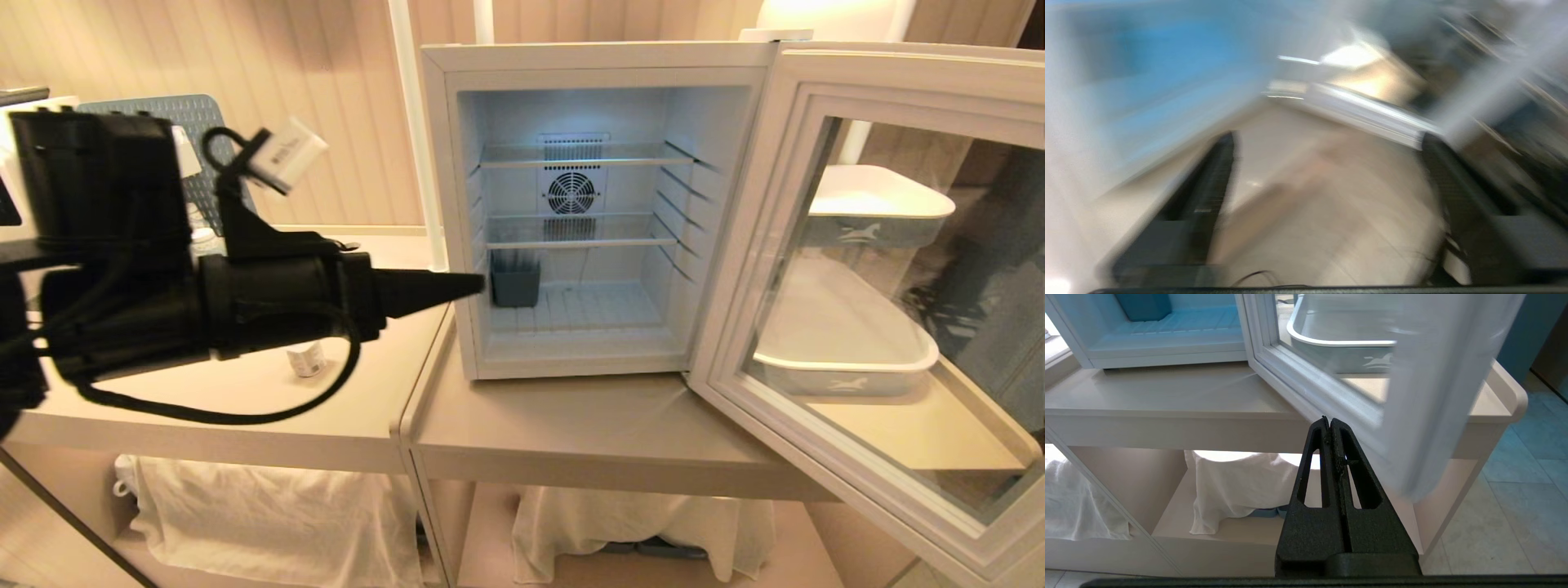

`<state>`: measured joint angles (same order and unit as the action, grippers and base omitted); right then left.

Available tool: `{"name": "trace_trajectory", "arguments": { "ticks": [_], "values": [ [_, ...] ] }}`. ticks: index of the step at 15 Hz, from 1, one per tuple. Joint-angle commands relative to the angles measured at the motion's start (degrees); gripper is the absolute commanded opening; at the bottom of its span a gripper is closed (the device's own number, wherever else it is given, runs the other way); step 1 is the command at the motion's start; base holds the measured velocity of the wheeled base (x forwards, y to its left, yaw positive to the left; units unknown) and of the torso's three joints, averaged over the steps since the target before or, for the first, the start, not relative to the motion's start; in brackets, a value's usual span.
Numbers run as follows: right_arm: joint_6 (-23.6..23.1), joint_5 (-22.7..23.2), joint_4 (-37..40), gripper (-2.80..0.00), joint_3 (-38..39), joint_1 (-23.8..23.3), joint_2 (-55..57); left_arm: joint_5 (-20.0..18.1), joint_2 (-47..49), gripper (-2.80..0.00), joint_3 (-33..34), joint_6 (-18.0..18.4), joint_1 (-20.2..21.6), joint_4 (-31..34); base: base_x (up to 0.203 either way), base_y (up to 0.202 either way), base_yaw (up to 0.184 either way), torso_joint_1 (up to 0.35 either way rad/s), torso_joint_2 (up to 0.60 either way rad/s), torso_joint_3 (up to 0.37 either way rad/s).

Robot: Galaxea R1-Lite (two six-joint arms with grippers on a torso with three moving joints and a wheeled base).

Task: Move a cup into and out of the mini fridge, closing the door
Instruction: Put the yoghurt in the freezer

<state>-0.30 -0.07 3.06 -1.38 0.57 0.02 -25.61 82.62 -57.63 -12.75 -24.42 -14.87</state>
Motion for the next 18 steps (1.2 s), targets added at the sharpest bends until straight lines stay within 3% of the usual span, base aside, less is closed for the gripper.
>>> {"name": "trace_trajectory", "arguments": {
  "ticks": [1, 5, 7, 8, 10, 11, 13, 15, 18],
  "values": [
    [0.0, 0.0, -0.1, -2.80, 0.1, 0.0, 0.1, 10.1, -11.8, -2.80, 0.0, -0.3, 6.4, 9.6, 0.000, 0.000, 0.000, 0.000, 0.00, 0.000],
    [0.0, 0.0, -0.1, -2.80, 0.1, 0.0, 0.1, 33.4, -31.5, -2.80, -1.0, -0.2, 11.3, 29.8, 0.000, 0.000, 0.000, 0.000, 0.00, 0.000],
    [0.0, 0.0, -0.1, -2.80, 0.1, 0.0, 0.1, 40.9, -39.9, -2.80, -1.3, -0.1, 12.0, 39.0, 0.000, 0.000, 0.000, 0.000, 0.00, 0.000],
    [0.0, 0.0, -0.1, -2.80, 0.1, 0.0, 0.1, 42.2, -44.2, -2.80, -1.4, -0.1, 12.5, 42.4, 0.000, 0.000, 0.000, 0.000, 0.00, 0.000],
    [0.0, 0.0, -0.1, -2.80, 0.1, 0.0, 0.1, 43.3, -53.9, -2.80, -2.6, -0.2, 16.1, 51.5, 0.000, 0.000, 0.000, 0.000, 0.00, 0.000],
    [0.0, 0.0, -0.1, -2.80, 0.1, 0.0, 0.1, 42.4, -57.4, -2.80, -3.9, -0.2, 20.9, 56.6, 0.000, 0.000, 0.000, 0.000, 0.00, 0.000],
    [0.0, 0.0, -0.2, -2.80, 0.1, 0.0, 0.1, 34.9, -64.8, -2.80, -9.3, -0.2, 27.3, 71.2, 0.000, 0.000, 0.000, 0.000, 0.00, 0.000],
    [0.0, 0.0, -0.2, -2.80, 0.1, 0.0, 0.1, 28.4, -67.5, -2.80, -15.5, -0.3, 27.3, 83.5, 0.000, 0.000, 0.000, 0.000, 0.00, 0.000],
    [0.0, 0.0, -0.2, -2.80, 0.1, 0.0, 0.1, 26.1, -74.9, -2.80, -13.6, 2.6, 24.4, 85.2, 0.000, 0.000, 0.000, 0.000, 0.00, 0.000]
  ]
}}
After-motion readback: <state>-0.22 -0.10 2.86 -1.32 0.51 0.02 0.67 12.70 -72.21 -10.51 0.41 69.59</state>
